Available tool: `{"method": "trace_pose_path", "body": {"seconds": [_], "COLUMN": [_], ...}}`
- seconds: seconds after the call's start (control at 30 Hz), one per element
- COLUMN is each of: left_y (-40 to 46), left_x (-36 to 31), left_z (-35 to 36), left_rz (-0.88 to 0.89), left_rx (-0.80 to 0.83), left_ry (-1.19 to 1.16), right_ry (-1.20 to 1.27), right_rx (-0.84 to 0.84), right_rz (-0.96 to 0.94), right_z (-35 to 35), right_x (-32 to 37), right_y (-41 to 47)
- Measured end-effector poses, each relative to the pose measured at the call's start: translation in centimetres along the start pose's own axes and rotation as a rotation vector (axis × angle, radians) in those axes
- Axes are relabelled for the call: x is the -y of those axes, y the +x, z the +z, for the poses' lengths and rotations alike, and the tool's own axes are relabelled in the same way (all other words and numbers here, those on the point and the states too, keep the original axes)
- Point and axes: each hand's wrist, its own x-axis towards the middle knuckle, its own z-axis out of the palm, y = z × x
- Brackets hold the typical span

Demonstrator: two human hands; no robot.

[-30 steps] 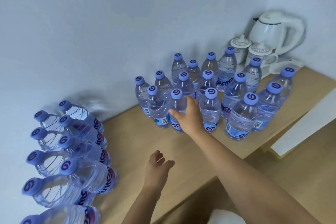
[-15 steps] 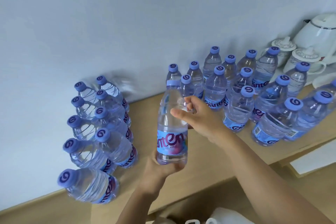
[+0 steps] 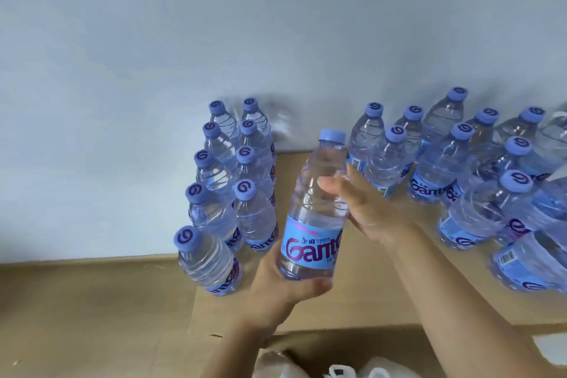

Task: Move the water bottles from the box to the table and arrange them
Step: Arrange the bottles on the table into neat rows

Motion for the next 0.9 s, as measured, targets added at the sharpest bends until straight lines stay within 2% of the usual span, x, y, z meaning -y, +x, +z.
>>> {"method": "trace_pose_path", "body": {"seconds": [0.1, 0.27, 0.47, 0.63, 0.73, 0.9], "left_y": [-0.1, -0.3, -1.1, -1.9, -2.0, -1.7], "left_x": [1.1, 3.6, 8.2, 9.5, 9.7, 10.1], "left_z": [-0.3, -1.6, -3.3, -3.9, -4.3, -4.6], "left_rz": [-0.015, -0.067, -0.173, -0.261, -0.305, -0.365], "left_rx": [-0.136, -0.132, -0.467, -0.519, -0.559, -0.526], "left_ry": [0.014, 0.093, 0.383, 0.476, 0.426, 0.326], "right_ry": [-0.282, -0.269, -0.448, -0.539, -0.580, -0.607], "right_rx": [-0.082, -0.118, -0.185, -0.189, -0.183, -0.155], "right_rz": [0.057, 0.106, 0.029, -0.039, -0.094, -0.103], "right_z": [0.7, 2.0, 6.0, 8.6, 9.7, 10.4], "right_x": [-0.1, -2.4, -6.0, -7.6, -8.4, -9.2], "right_y": [0.5, -0.4, -1.9, -1.8, -2.2, -2.2]}}
